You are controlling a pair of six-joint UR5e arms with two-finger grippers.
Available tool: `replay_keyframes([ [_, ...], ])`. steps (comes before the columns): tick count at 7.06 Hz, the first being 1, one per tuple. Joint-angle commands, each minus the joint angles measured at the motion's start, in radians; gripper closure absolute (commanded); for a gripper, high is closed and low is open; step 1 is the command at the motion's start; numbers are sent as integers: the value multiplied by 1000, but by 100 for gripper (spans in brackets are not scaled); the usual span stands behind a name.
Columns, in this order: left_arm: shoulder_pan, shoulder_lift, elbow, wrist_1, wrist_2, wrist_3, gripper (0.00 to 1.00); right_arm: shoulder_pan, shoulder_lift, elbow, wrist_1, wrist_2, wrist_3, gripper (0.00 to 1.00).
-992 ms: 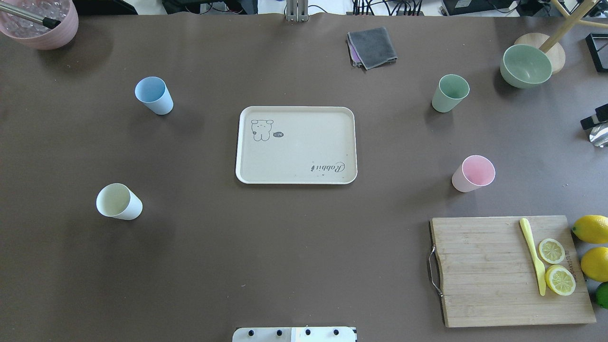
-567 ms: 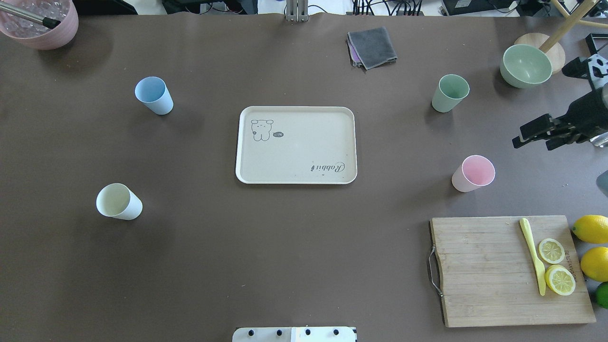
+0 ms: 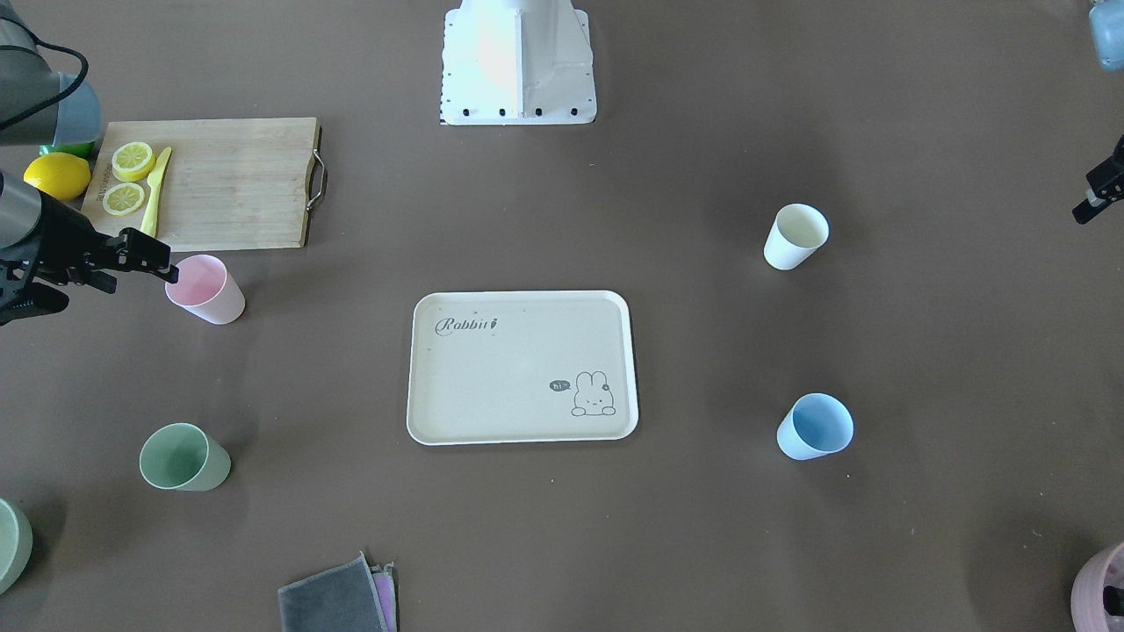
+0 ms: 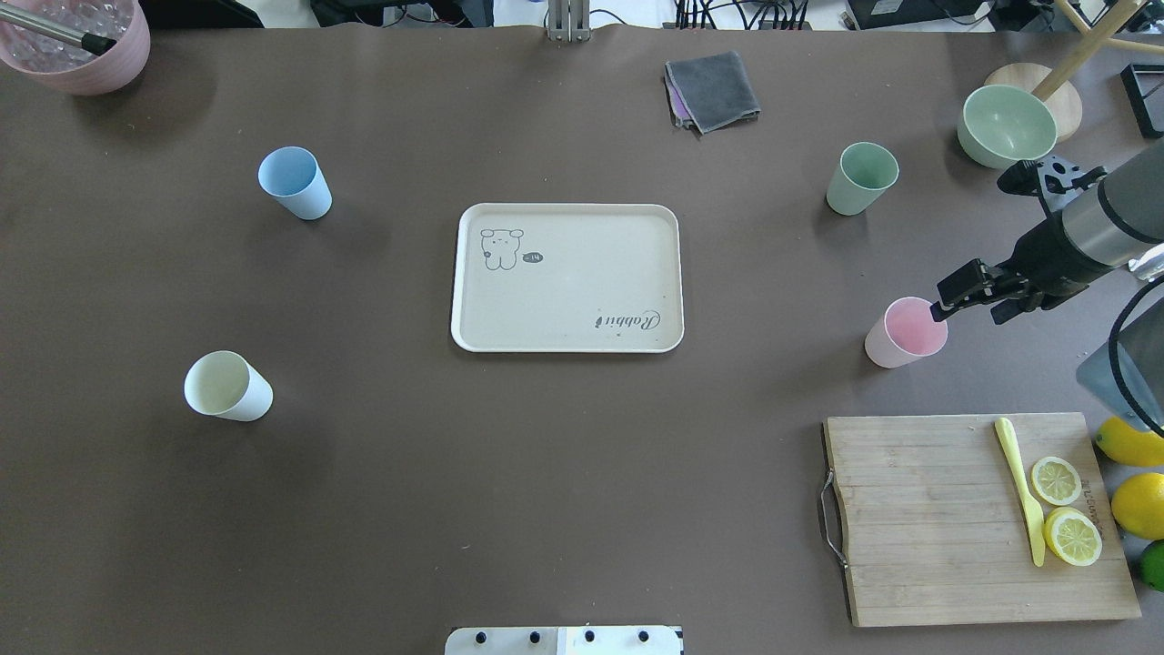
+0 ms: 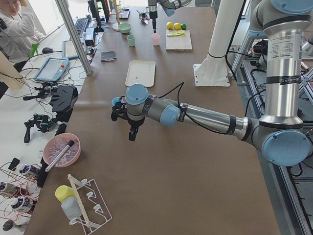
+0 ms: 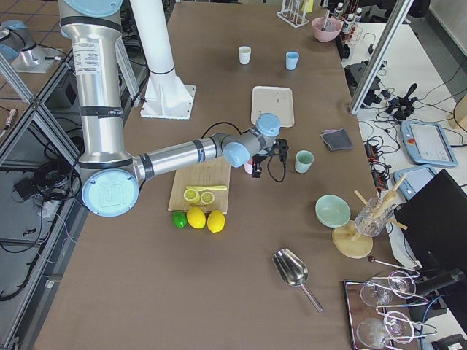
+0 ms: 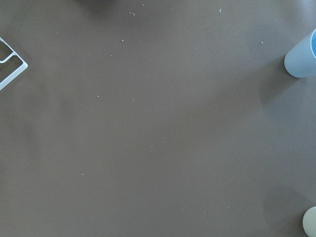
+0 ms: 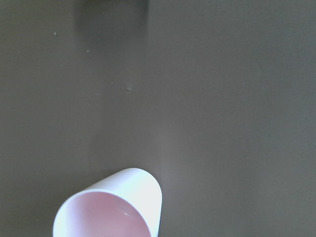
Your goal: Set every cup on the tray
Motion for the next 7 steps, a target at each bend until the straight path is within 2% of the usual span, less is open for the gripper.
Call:
replay_keyframes([
  [1,0,0,-2,0,0,-3,2,-16,12,-24,2,0,2,14],
  [2,0,0,-2,0,0,-3,2,-22,13,-30,2,0,4,21],
  [3,0,0,-2,0,0,-3,2,-26,19,-46,2,0,4,22],
  [4,2,-5,-2,-2,0,-31,2,-34,41,-75,2,0,4,40],
  [5,21,-20,-5,-2,0,-77,2,-45,52,-78,2,3,2,84],
  [6,78,-34,-6,-3,2,-149,2,-54,53,-73,3,6,-5,100],
  [7,129,-43,-9,-52,49,-247,4,-60,55,-58,3,12,-4,100],
])
